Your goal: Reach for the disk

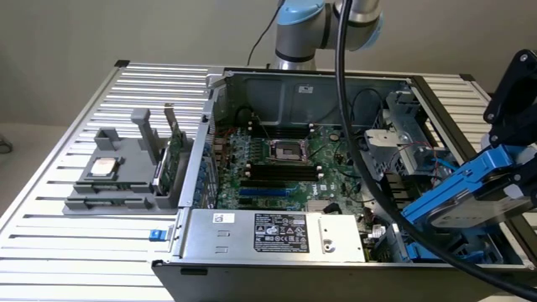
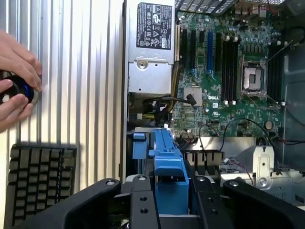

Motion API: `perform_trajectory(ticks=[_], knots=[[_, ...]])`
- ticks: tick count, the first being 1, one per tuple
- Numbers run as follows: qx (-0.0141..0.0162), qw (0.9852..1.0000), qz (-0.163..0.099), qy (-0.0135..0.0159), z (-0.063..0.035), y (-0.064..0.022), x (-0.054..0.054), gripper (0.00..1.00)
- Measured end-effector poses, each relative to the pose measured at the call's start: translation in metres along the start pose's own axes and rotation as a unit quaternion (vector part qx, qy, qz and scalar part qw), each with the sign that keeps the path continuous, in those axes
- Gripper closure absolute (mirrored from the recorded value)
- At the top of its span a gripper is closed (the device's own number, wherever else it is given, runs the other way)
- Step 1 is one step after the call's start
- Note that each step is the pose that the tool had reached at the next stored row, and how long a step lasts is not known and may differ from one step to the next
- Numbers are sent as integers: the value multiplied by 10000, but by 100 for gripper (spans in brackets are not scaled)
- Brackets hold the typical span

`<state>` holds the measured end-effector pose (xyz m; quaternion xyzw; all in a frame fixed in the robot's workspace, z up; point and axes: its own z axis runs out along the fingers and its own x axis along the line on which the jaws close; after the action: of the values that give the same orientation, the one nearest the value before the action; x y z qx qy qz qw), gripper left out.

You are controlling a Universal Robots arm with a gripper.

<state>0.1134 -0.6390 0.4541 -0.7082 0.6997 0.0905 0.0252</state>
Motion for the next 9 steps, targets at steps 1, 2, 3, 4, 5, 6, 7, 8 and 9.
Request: perform_trajectory(ticks=[1,2,3,4,5,6,7,8,9], knots=[[-19,10000,10,-1,-11,-7,-1,67],[-26,10000,20,-2,-15,-17,-2,67],[-31,10000,29,-2,-20,-31,-2,67],[-33,10000,36,-2,-22,-47,-1,67],[-34,10000,44,-1,-24,-65,-1,67],[-33,10000,50,-1,-25,-81,-1,67],[-32,10000,56,0,-27,-94,-1,67],[-31,10000,63,1,-27,-107,-1,67],[-30,10000,68,5,-28,-117,-1,67]])
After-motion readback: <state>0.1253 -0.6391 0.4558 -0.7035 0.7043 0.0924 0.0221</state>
